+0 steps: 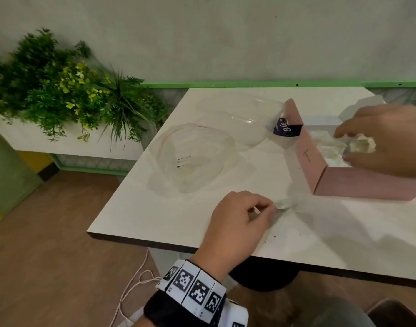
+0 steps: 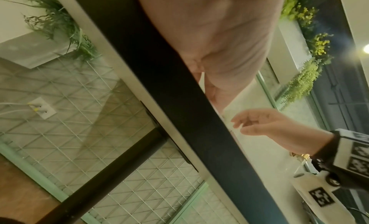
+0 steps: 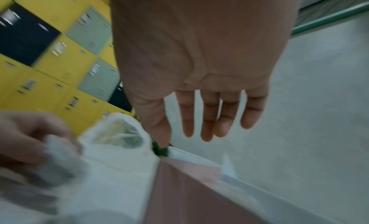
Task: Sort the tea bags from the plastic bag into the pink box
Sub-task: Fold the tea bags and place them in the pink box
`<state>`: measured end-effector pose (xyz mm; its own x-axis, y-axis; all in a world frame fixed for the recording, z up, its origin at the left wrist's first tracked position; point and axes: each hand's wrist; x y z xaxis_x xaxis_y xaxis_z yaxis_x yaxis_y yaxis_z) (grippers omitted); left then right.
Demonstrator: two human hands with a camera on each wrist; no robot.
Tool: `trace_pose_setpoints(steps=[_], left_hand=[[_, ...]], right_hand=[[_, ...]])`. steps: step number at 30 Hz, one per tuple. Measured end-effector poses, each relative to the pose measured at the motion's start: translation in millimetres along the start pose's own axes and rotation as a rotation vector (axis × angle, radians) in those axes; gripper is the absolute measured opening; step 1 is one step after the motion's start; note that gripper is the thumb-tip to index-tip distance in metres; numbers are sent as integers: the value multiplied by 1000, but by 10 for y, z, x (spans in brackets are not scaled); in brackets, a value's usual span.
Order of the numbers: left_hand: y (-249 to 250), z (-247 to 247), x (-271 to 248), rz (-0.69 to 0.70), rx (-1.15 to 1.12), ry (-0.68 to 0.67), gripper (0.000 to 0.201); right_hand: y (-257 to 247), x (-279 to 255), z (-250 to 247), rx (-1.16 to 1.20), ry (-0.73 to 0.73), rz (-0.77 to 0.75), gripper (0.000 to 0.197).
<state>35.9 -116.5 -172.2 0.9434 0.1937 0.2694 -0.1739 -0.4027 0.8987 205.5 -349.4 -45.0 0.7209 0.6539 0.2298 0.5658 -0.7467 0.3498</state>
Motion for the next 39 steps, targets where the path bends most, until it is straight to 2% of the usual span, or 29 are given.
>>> trace_pose_setpoints(steps=[1,4,5,7,9,10,11,14,16,18,21,23,26,28,31,34,37,39], left_hand=[[15,-8,-4,-19,-59,12,11],[8,-30,-9,-24,-170,46,9],[10,-46,-14,-31,-206,63,9],[20,-85,-27,-68,-289,107,10],[38,-149,-45,-96,-356,158,12],[24,-194,-53,-86,-312,168,17],[4,-256,-59,-48,-169,163,25],[-18,-524,-30,56,385,133,57],[22,-720,26,-27,514,141,73],[53,-892,95,-175,561,123,79],[88,-1078,139,-390,657,36,75],[139,-1163,100,-492,646,25,69],[188,-1260,35,-552,578,50,61],[162,-1286,6,-535,590,54,58],[110,-1269,-5,-481,621,67,57],[128,-1198,7,-422,717,64,58],[246,-993,0,-187,822,102,54],[375,-718,6,16,749,69,52]], right_hand=[[-197,-53,-87,52,-13,-81,41],[-762,-151,-252,187,-174,-302,52],[-915,-145,-248,207,-234,-366,47],[-1119,-103,-184,196,-265,-424,28],[-1208,-65,-154,196,-220,-409,27],[-1219,-48,-147,201,-203,-397,29],[-1205,-30,-127,209,-180,-392,29],[-1140,-36,-168,237,-149,-347,31],[-1106,-65,-214,235,-133,-340,35],[-1096,-93,-240,248,-77,-358,33],[-1014,-122,-240,271,-67,-327,37],[-904,-146,-240,287,-75,-272,39],[-667,-192,-302,354,-49,-150,24],[-454,-192,-310,431,-18,-41,21],[-65,-143,-215,545,46,139,41],[298,-151,-56,558,82,328,42],[521,-233,84,558,33,426,42],[606,-289,221,585,-29,454,36]])
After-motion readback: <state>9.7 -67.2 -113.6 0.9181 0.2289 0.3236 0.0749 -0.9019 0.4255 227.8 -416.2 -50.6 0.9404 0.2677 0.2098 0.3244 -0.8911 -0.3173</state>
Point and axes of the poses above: each hand's wrist, its own x-axis towards the middle knuckle, its own z-axis out of the palm, y = z × x, and after that the axes turned 12 degrees about -x, right-handed
